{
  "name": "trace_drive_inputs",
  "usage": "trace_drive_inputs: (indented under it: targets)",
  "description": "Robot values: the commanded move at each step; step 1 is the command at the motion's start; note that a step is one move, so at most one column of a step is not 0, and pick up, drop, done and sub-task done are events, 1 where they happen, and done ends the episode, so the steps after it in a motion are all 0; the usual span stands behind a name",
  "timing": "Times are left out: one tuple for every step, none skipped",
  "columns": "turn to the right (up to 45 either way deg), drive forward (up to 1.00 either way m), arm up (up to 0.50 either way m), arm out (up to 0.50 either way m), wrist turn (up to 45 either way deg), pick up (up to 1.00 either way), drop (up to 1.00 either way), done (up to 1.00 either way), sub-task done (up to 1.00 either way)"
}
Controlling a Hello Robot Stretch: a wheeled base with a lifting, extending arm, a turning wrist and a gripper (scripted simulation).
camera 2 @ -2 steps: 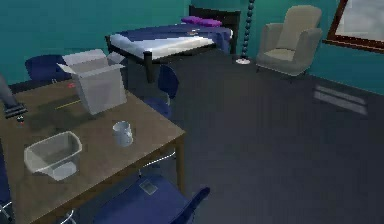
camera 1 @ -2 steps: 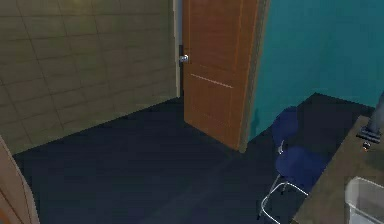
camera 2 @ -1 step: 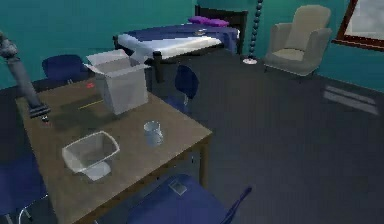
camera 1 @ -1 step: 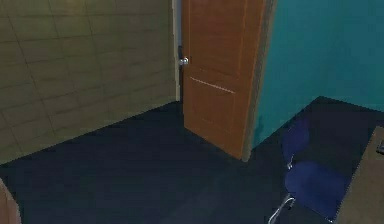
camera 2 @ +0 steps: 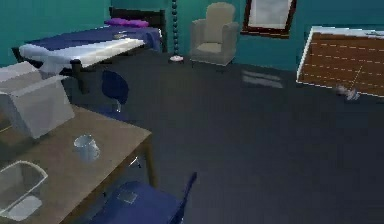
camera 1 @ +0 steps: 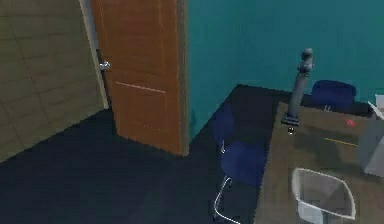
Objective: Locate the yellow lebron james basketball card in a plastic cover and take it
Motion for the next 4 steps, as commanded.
trace_drive_inputs:
  targets:
    - [0.0, 0.65, 0.0, 0.0, 0.0, 0.0, 0.0, 0.0, 0.0]
    - [33.0, 0.0, 0.0, 0.0, 0.0, 0.0, 0.0, 0.0, 0.0]
    - [0.0, 0.05, 0.0, 0.0, 0.0, 0.0, 0.0, 0.0, 0.0]
    - [3.0, 0.0, 0.0, 0.0, 0.0, 0.0, 0.0, 0.0, 0.0]
